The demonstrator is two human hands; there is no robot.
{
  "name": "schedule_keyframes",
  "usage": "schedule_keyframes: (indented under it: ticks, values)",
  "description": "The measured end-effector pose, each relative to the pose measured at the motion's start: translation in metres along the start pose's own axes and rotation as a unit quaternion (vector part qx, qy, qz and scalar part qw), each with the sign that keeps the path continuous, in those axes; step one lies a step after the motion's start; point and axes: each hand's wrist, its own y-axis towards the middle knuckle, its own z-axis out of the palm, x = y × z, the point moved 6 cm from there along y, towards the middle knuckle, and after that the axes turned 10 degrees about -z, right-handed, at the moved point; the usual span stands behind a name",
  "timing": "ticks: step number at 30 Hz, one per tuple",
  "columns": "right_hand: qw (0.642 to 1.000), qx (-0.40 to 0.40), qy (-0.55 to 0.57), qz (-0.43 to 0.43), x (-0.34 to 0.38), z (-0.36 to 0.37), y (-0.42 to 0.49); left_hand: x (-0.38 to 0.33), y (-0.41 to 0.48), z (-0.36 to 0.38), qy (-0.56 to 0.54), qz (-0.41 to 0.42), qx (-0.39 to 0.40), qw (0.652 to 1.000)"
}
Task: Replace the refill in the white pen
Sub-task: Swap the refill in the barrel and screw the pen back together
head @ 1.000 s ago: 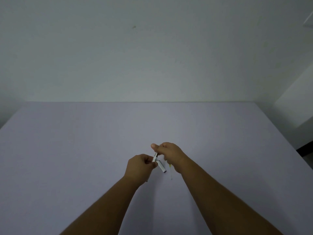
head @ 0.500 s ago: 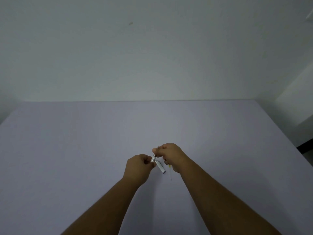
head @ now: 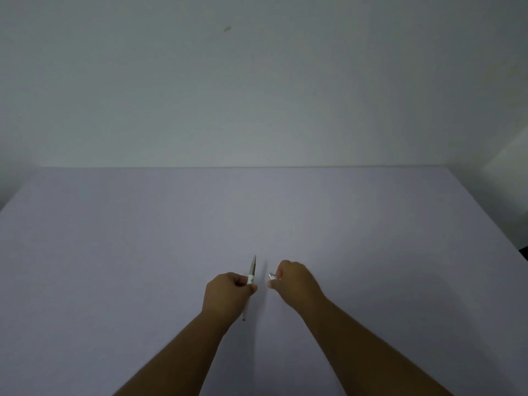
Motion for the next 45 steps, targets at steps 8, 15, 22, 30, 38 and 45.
schedule_keyframes:
  ticks: [8,15,22,30,38,45]
  values:
    - [0.994,-0.022,-0.094,-0.047,-0.007,0.019,0.007,0.005,0.001,0.005,-0.03,-0.024,0.031,0.999]
    - [0.998,-0.059,0.009,-0.006,-0.004,0.007,0.009,0.005,-0.002,0.004,-0.032,-0.021,0.042,0.998]
    - [0.853,-0.111,0.507,0.048,0.015,-0.028,0.018,0.0,-0.006,0.006,-0.032,-0.022,0.057,0.998]
    - [0.873,-0.056,0.483,0.026,0.019,-0.026,0.012,-0.007,-0.014,0.01,-0.048,-0.01,0.066,0.997]
    - [0.893,-0.005,0.449,0.018,0.02,-0.013,-0.001,-0.008,-0.014,0.013,-0.065,-0.006,0.066,0.996]
    - [0.916,0.03,0.4,0.005,0.013,-0.013,-0.003,-0.004,-0.014,0.023,-0.088,-0.019,0.1,0.991]
